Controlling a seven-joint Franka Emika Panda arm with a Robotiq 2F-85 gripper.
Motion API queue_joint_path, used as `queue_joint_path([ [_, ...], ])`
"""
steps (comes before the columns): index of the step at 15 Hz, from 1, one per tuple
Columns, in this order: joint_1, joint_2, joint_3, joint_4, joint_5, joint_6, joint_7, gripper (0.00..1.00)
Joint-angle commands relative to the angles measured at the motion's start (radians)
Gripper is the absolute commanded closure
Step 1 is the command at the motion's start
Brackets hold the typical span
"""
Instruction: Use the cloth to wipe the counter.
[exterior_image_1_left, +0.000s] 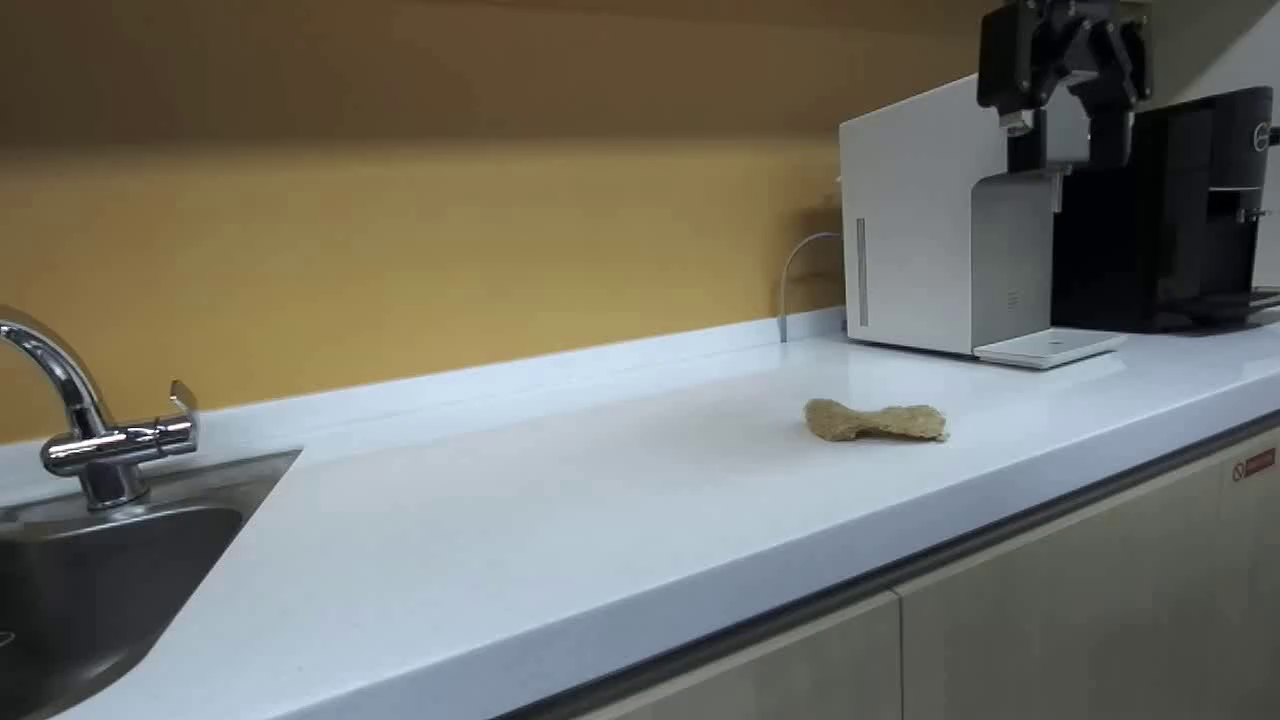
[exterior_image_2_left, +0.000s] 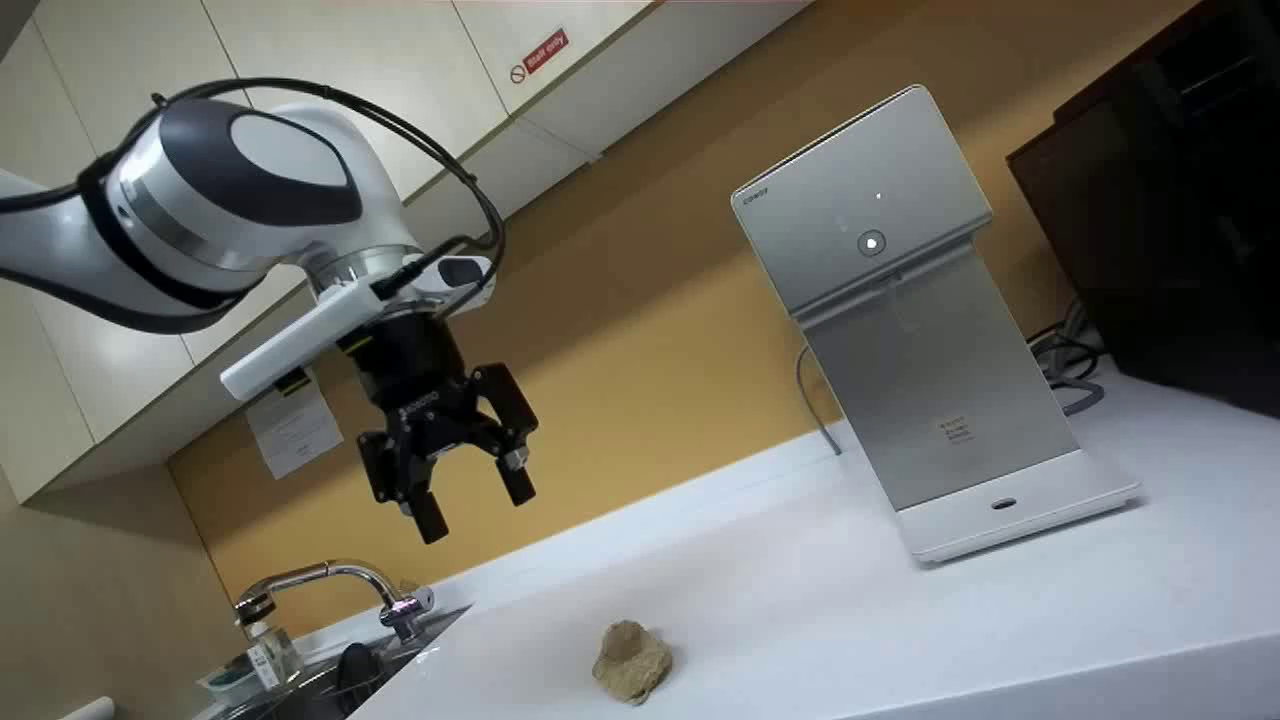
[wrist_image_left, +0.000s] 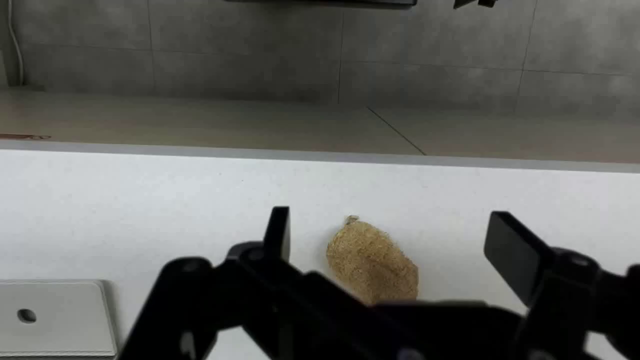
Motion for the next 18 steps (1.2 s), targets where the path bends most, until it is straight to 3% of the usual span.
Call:
queue_joint_path([
  [1,0.006,0.0,-0.005,0.002,-0.003,-0.002,0.003,0.0],
  [9,0.006,0.0,-0.005,0.0,-0.003,-0.002,0.003,0.0],
  [13,-0.038,0.07,0.075,0.031,-0.026,0.106,0.225,0.0],
  [18,-0.092,0.271,0.17,0.108,-0.067,0.303,0.521,0.0],
])
